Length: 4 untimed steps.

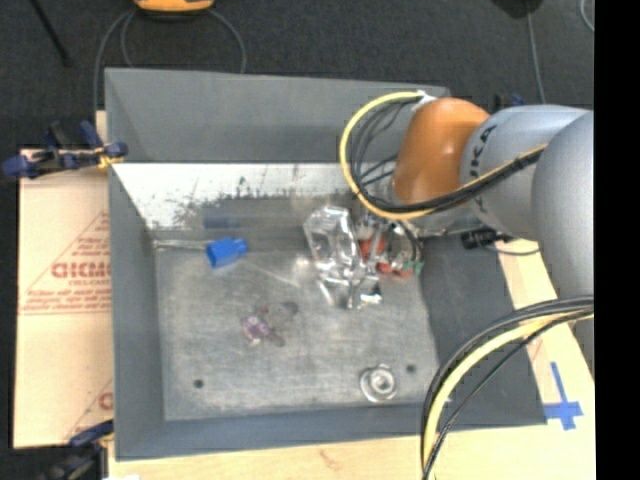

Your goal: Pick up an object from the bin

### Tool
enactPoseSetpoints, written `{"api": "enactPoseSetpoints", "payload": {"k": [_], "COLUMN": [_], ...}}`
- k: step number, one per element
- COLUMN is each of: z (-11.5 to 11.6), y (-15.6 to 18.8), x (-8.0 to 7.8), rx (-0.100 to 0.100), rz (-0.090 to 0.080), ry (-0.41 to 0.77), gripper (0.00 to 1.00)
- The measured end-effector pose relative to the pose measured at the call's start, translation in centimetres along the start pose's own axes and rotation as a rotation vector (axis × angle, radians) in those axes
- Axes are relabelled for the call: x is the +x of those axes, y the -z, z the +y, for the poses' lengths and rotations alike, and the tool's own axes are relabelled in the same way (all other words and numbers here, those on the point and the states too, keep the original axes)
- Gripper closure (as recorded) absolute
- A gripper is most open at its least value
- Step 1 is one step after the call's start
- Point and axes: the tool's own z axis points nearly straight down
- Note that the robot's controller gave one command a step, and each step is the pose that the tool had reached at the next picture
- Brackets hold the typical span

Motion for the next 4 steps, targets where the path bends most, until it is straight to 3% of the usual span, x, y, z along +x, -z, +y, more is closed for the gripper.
{"api": "enactPoseSetpoints", "payload": {"k": [1,2,3,4], "z": [0.0,0.0,8.5,8.5], "y": [0.4,0.1,0.2,0.6], "x": [-0.2,0.0,0.6,0.4], "rx": [0.002,0.003,0.010,0.005], "rz": [-0.009,-0.002,-0.005,-0.015], "ry": [0.003,0.005,0.090,0.086], "gripper": [1.00,0.00,0.00,1.00]}}
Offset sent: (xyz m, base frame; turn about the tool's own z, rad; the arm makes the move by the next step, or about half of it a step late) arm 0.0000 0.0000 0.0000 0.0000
